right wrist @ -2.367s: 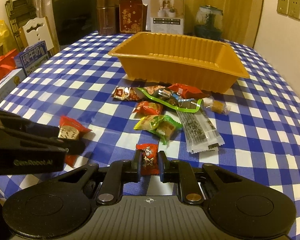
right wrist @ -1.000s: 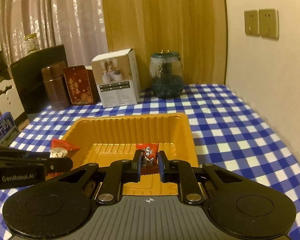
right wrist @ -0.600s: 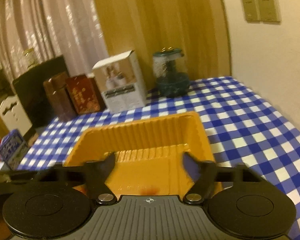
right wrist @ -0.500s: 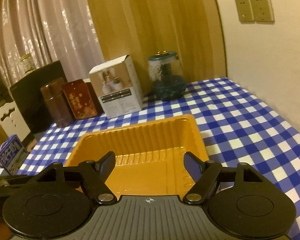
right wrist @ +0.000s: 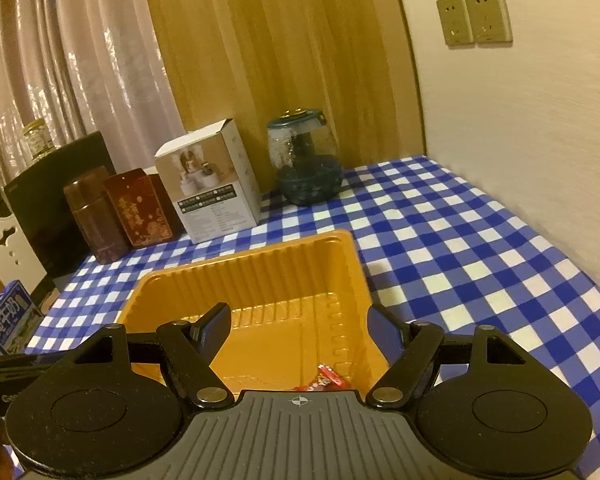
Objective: Organize snacks
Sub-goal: 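Carry both snacks over the orange tray and open both tools to drop them, then move the right tool to the clear dark-filled packet and grasp it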
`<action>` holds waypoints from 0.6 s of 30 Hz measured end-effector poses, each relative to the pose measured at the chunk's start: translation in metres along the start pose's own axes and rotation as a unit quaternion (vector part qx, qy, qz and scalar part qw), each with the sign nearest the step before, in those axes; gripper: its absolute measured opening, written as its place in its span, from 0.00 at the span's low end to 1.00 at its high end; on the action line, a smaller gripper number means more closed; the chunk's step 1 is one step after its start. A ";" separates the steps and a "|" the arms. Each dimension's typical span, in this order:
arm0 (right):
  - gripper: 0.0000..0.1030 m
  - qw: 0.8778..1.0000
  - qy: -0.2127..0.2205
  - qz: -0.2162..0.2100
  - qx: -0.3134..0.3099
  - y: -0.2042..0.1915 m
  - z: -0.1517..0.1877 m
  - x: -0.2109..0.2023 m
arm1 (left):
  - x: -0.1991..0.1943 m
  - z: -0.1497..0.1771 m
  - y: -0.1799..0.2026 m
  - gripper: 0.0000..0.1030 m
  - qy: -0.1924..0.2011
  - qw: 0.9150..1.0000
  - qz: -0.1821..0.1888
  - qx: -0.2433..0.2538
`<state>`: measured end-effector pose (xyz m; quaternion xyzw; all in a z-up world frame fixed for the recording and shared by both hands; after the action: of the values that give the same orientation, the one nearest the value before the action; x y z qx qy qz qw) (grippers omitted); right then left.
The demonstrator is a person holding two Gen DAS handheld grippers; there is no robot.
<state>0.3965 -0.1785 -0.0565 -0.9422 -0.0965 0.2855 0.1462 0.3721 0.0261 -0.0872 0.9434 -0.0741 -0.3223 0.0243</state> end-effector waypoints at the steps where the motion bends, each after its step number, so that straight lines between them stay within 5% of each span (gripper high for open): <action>1: 0.73 1.000 0.002 0.002 -0.001 0.002 0.000 -0.002 | -0.002 0.000 0.000 0.39 0.002 1.000 0.001 -0.001; 18: 0.73 0.999 0.022 0.017 -0.016 0.009 0.022 -0.064 | -0.057 0.026 0.030 0.41 0.010 1.000 0.013 -0.001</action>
<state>0.3327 -0.1989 -0.0438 -0.9520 -0.0818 0.2659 0.1280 0.3079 0.0054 -0.0699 0.9457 -0.0858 -0.3122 0.0297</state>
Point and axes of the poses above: each gripper's, at about its wrist camera, not at the fingertips, and x roughly the way its jaws point, y to its right, z to its underside, the point moved 10 cm from there along x, roughly the way its jaws point, and after that the axes turned 4 degrees about x, right-handed, at the moved point
